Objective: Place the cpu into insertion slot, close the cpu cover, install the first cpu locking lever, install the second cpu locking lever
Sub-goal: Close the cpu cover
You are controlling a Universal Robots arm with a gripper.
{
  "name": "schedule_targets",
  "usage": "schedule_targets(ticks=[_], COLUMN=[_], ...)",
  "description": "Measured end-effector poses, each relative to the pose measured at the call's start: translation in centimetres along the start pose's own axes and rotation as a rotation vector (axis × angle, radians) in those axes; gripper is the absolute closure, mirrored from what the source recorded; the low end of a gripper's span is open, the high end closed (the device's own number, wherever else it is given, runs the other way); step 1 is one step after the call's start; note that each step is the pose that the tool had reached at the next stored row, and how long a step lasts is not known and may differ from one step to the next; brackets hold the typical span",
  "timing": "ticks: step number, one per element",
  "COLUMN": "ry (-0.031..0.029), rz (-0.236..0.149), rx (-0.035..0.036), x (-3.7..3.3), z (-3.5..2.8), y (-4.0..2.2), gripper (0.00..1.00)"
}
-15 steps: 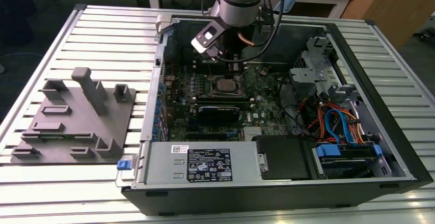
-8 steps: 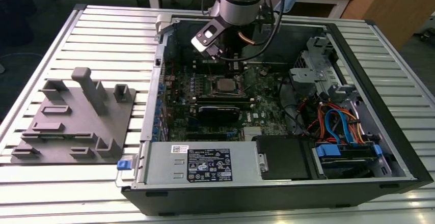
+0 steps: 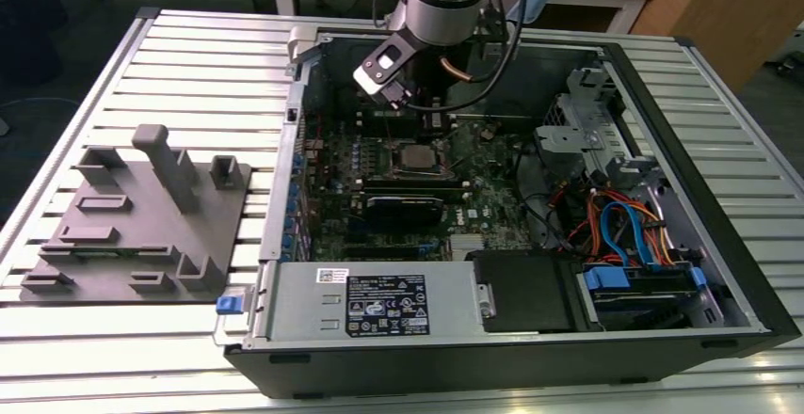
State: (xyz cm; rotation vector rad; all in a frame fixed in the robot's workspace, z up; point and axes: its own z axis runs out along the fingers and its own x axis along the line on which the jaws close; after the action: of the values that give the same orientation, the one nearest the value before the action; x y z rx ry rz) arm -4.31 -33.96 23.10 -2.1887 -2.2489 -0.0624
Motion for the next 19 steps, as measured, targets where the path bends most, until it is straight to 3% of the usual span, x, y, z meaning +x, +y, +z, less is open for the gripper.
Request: schedule_targets(ticks=[19], ry=[0.0001], rz=[0.000], rx=[0.0000], x=[0.03], z=[-0.81], y=[0.02], gripper=[0.90])
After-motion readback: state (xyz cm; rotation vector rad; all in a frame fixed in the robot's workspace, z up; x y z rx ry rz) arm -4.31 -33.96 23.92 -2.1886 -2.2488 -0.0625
